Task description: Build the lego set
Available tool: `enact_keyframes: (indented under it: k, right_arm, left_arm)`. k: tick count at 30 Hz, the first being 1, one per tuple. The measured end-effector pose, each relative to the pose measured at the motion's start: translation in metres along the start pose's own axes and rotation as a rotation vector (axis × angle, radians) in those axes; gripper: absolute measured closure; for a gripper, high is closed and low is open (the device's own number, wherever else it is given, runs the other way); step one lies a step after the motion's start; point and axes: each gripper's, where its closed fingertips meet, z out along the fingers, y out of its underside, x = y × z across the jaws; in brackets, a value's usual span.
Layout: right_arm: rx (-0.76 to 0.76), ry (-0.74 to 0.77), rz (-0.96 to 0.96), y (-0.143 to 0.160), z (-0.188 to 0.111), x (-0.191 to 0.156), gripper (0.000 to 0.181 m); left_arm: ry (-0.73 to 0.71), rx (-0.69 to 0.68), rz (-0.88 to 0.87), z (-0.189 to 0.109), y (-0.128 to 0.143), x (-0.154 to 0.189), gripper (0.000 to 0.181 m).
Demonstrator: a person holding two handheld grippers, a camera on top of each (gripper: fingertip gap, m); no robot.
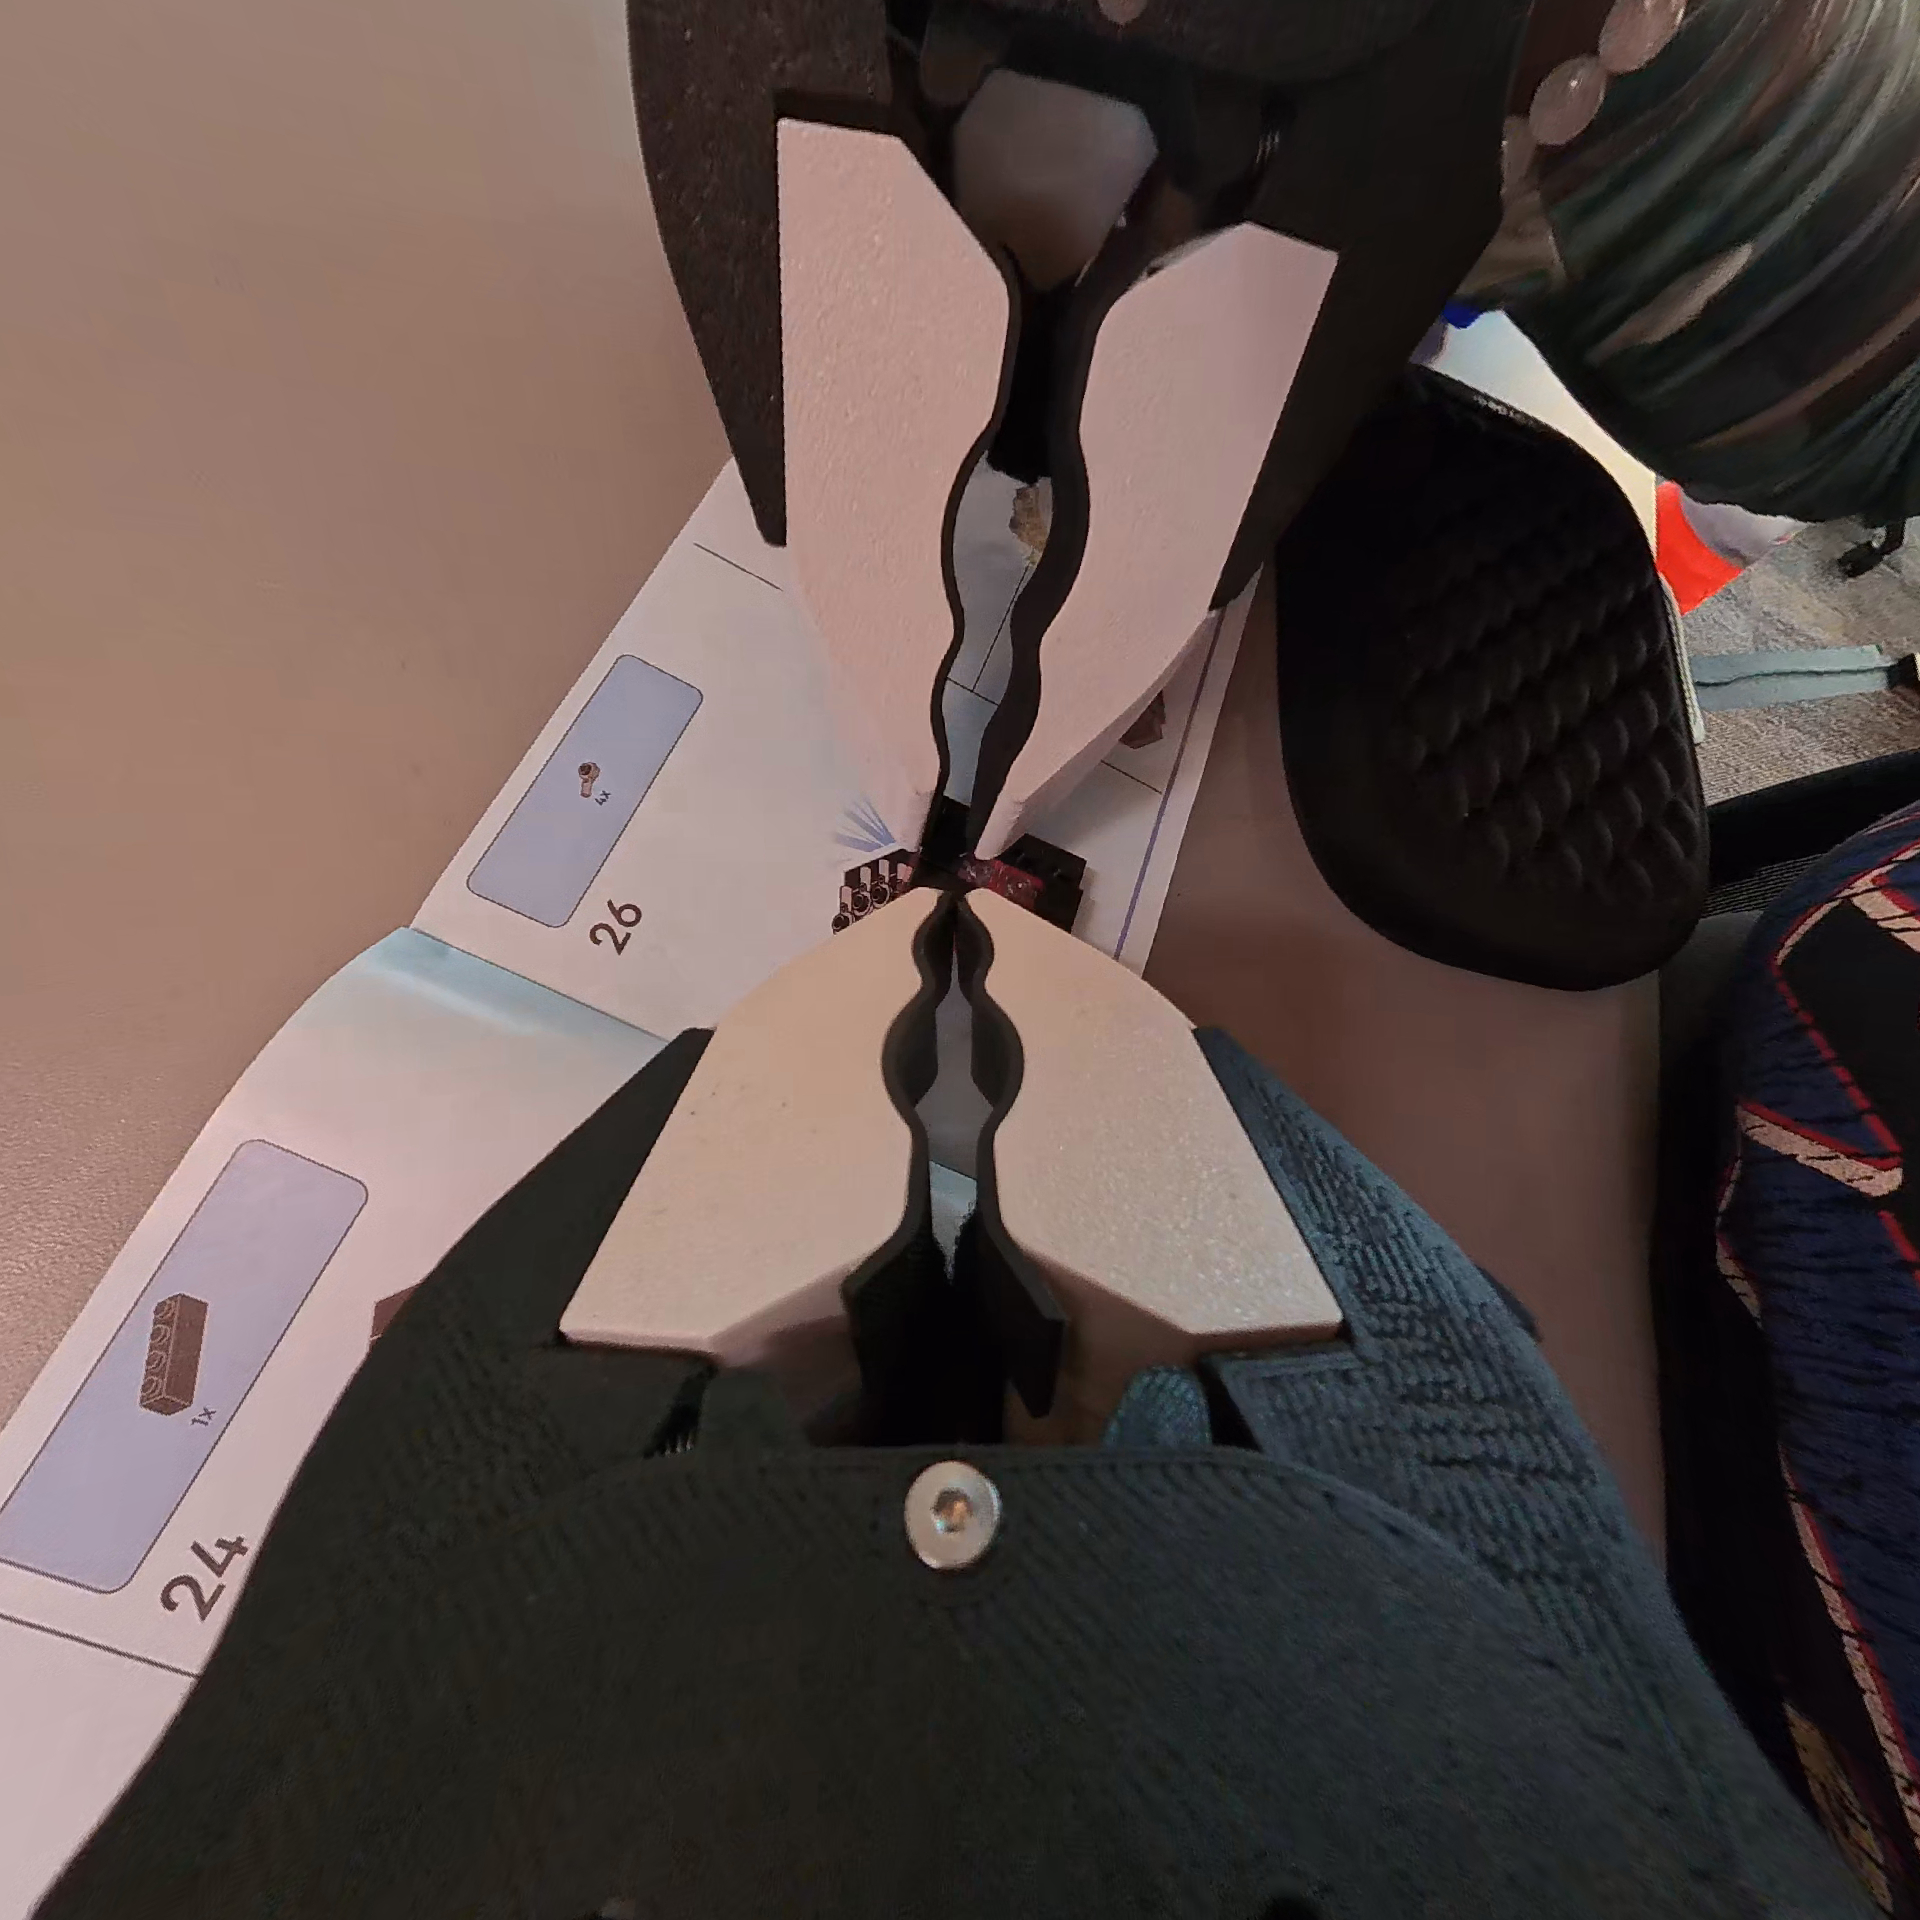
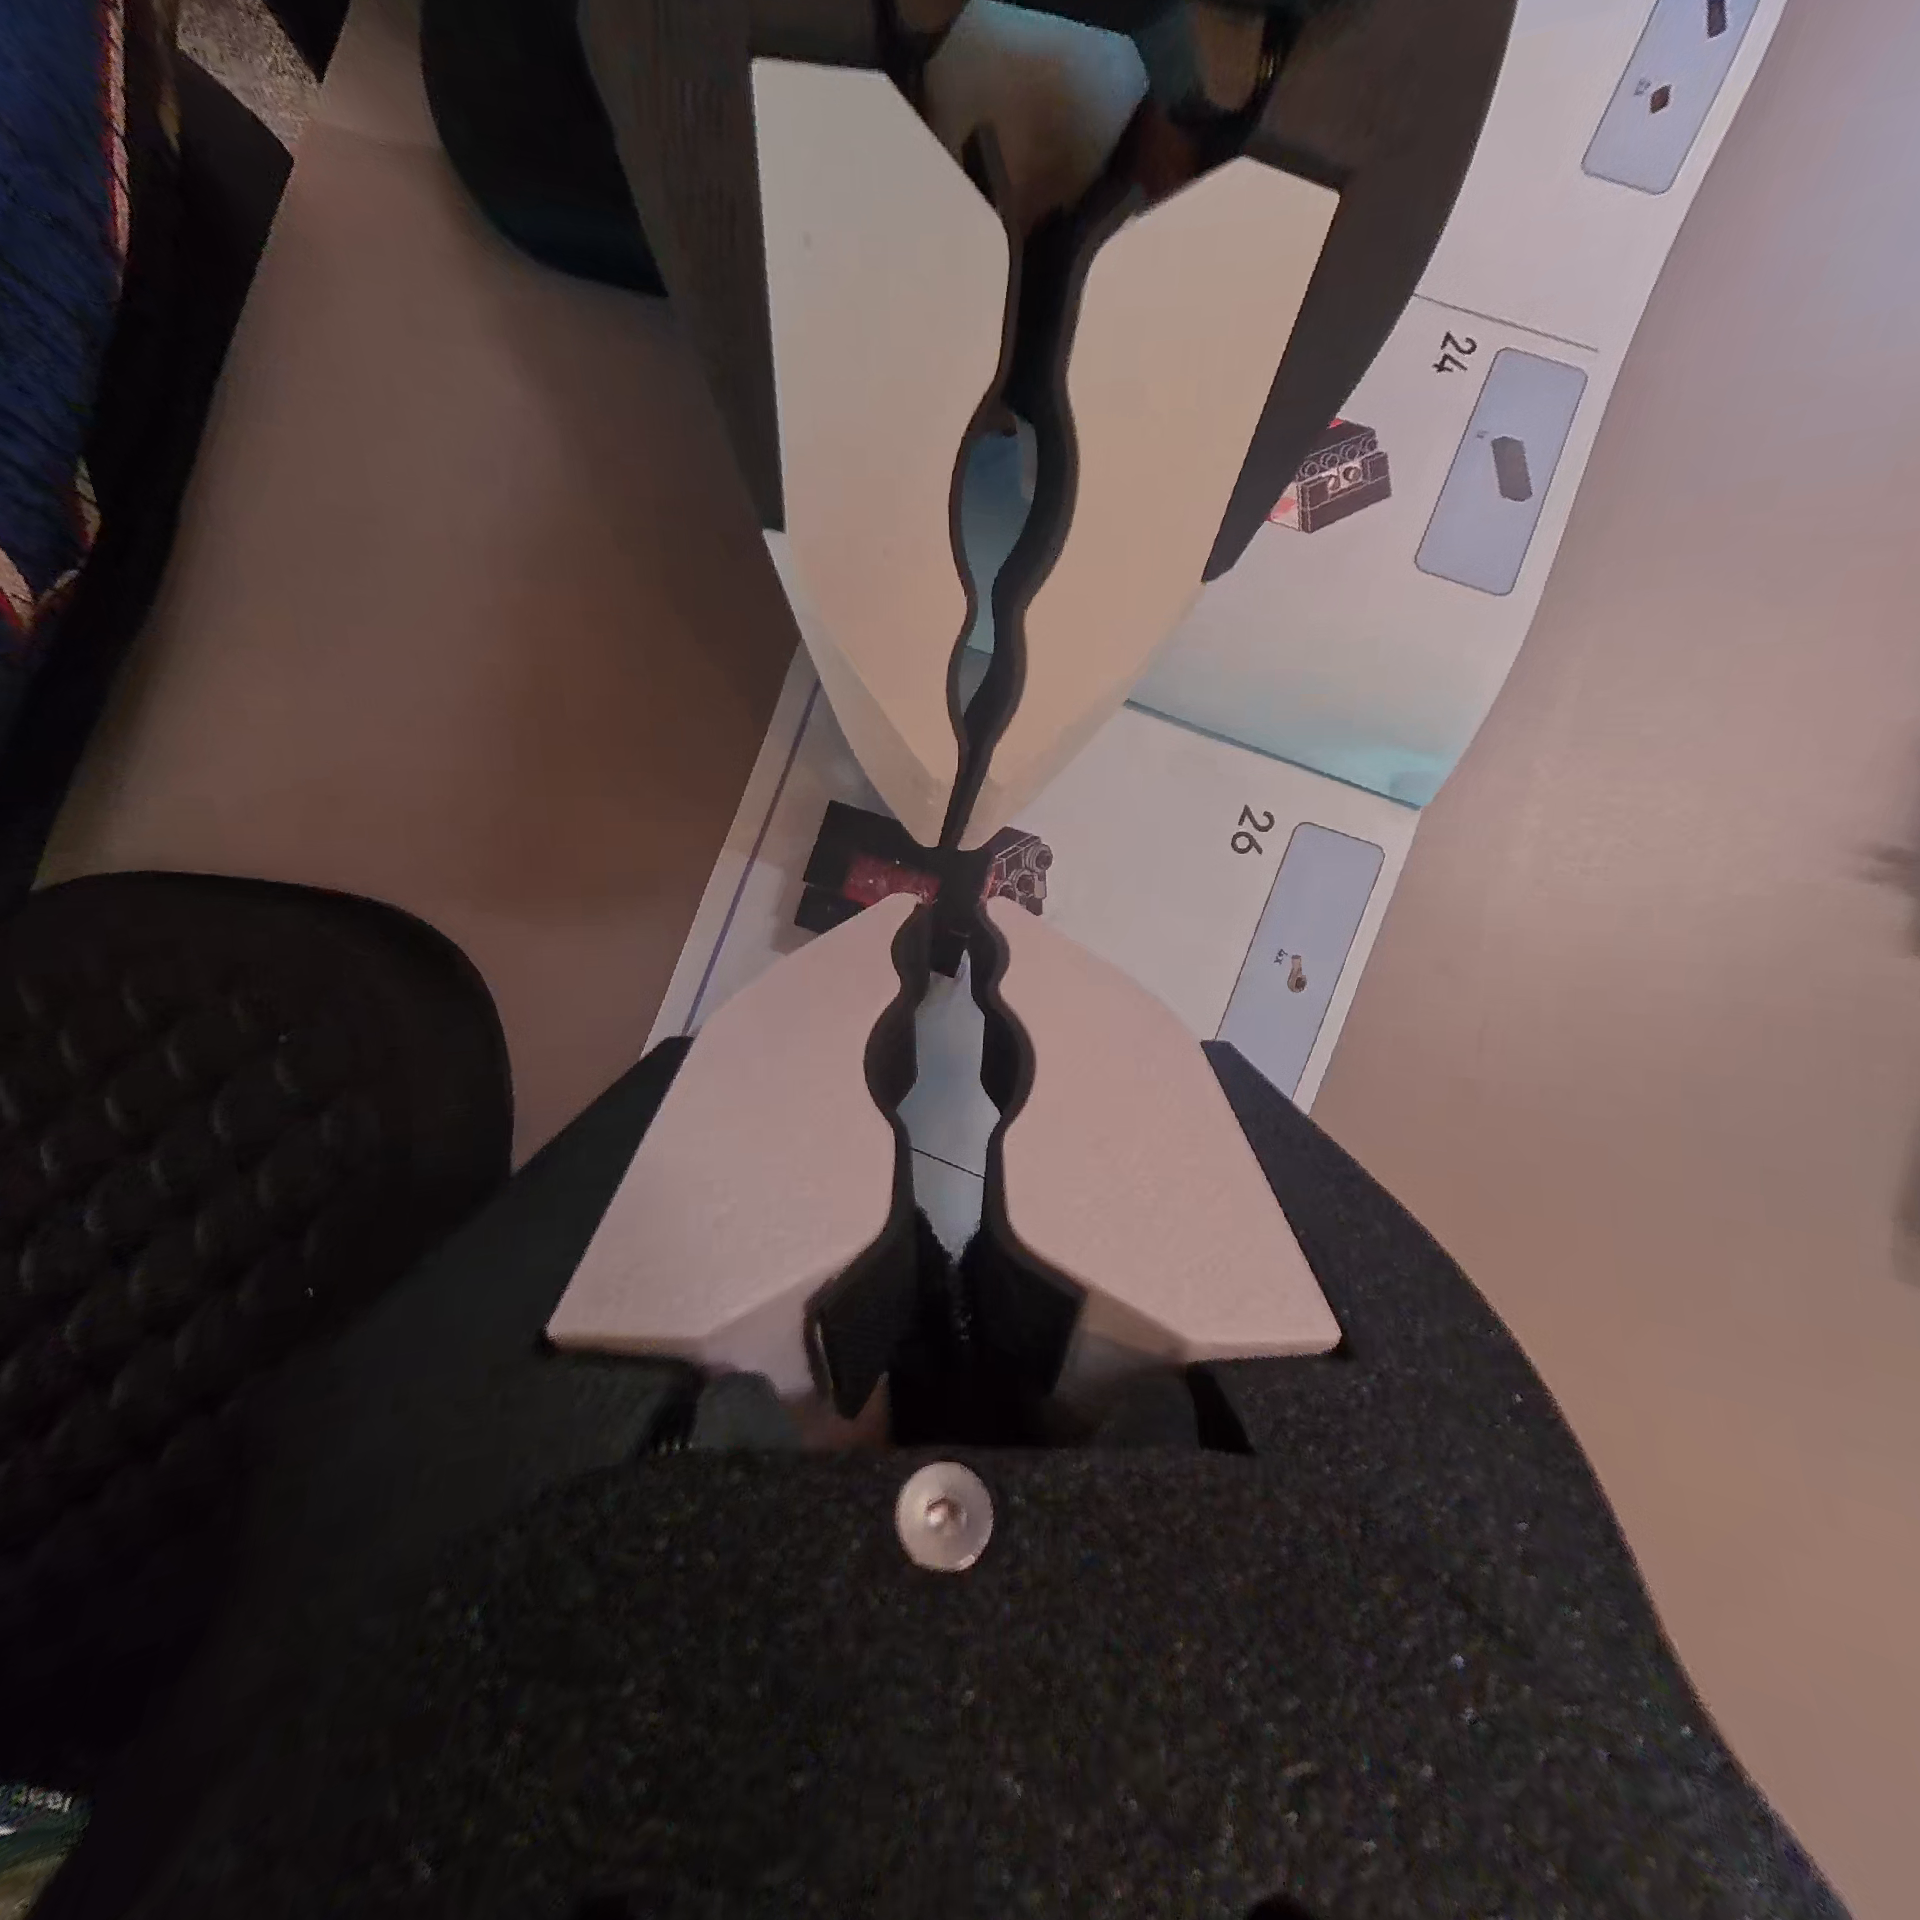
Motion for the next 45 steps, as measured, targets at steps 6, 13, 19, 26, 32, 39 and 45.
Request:
enact_keyframes:
  k: [6,13,19,26,32,39,45]
  right_arm:
    - [-0.025,-0.017,-0.039,0.0,0.0,0.0,0.174]
    - [-0.056,-0.053,-0.094,0.0,0.0,0.0,0.174]
    - [-0.039,-0.108,-0.136,-0.003,0.003,-0.005,0.174]
    - [0.018,-0.05,-0.009,-0.006,-0.002,-0.002,0.171]
    - [0.112,-0.01,0.094,-0.009,-0.007,-0.006,0.159]
    - [0.196,0.117,0.242,0.001,-0.014,-0.014,0.145]
    - [0.195,0.29,0.289,0.004,0.002,-0.025,0.136]
  left_arm:
    - [0.003,0.002,0.007,0.0,0.0,0.0,0.181]
    - [0.005,0.004,0.014,0.0,0.0,0.0,0.181]
    - [-0.045,-0.061,0.03,0.003,0.01,-0.008,0.178]
    - [-0.077,0.053,0.016,-0.02,0.0,-0.015,0.181]
    - [-0.073,0.013,0.087,-0.017,0.004,0.0,0.177]
    - [-0.016,0.04,0.117,-0.021,0.001,0.015,0.161]
    - [-0.032,-0.041,0.212,-0.008,0.009,0.02,0.157]
